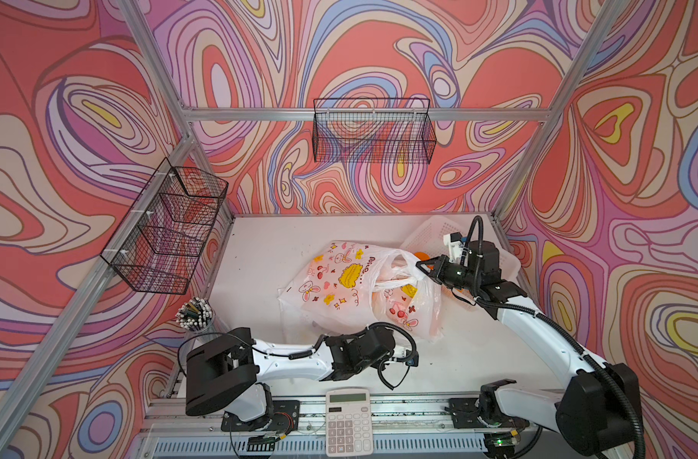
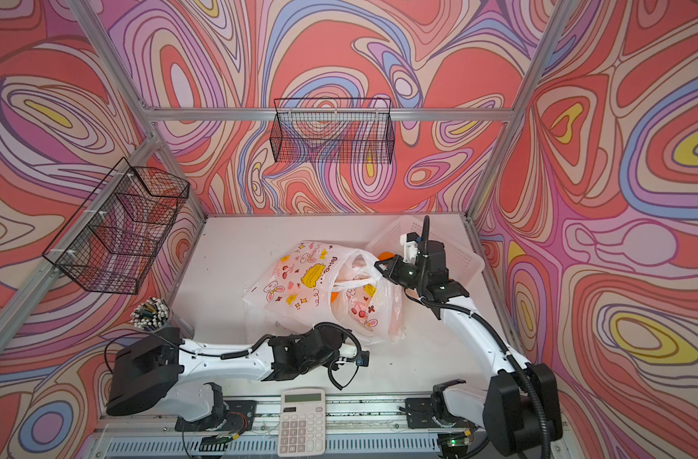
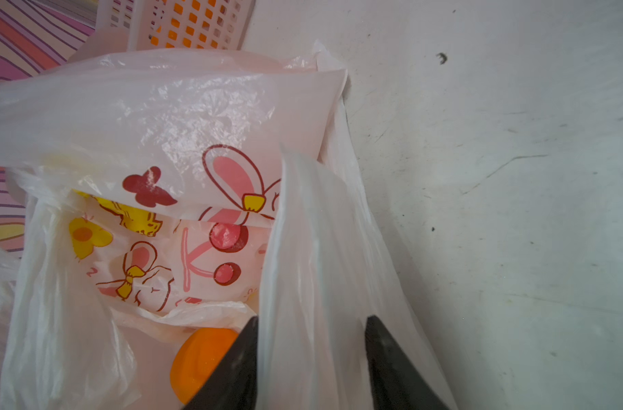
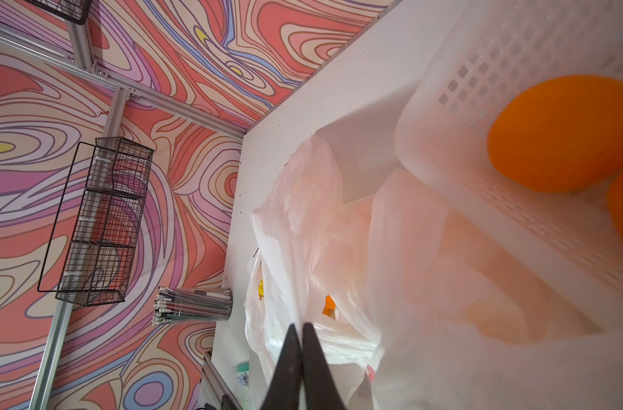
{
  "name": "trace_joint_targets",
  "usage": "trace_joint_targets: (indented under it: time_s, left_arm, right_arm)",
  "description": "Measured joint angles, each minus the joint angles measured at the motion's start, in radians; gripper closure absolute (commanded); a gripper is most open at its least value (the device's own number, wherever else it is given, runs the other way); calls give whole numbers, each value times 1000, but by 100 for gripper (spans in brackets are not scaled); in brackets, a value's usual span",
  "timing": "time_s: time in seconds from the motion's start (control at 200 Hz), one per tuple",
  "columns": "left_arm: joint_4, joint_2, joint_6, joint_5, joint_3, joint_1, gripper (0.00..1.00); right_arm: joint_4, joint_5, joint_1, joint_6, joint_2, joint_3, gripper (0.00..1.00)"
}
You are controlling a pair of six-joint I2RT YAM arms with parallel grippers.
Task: Place the oranges into plastic bags & tie knots
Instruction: Adjust the plastic bag.
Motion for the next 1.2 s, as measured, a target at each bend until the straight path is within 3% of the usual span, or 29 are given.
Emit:
trace_joint_targets:
  time_s: [0.09, 0.341, 0.596, 0.921, 1.017, 1.202]
  left_arm:
    - [26, -7, 1, -35, -1, 0, 100]
    - [71, -233, 10, -86, -53, 35, 100]
    - [33, -571, -123, 79, -7, 360, 100]
    - [16, -609, -360, 387, 259, 721, 100]
    - [15, -608, -425, 452, 296, 770, 100]
    - [-1, -624, -513, 498, 301, 776, 100]
  right_arm:
    - [2, -8, 0, 0, -9, -3, 100]
    - [21, -48, 0, 1, -14, -1, 100]
    - [36, -98, 0, 2, 3, 129, 100]
    - [111, -177, 0, 32, 67, 435, 100]
    - [151, -196, 0, 55, 64, 463, 100]
    - [190, -230, 0, 93, 48, 448, 100]
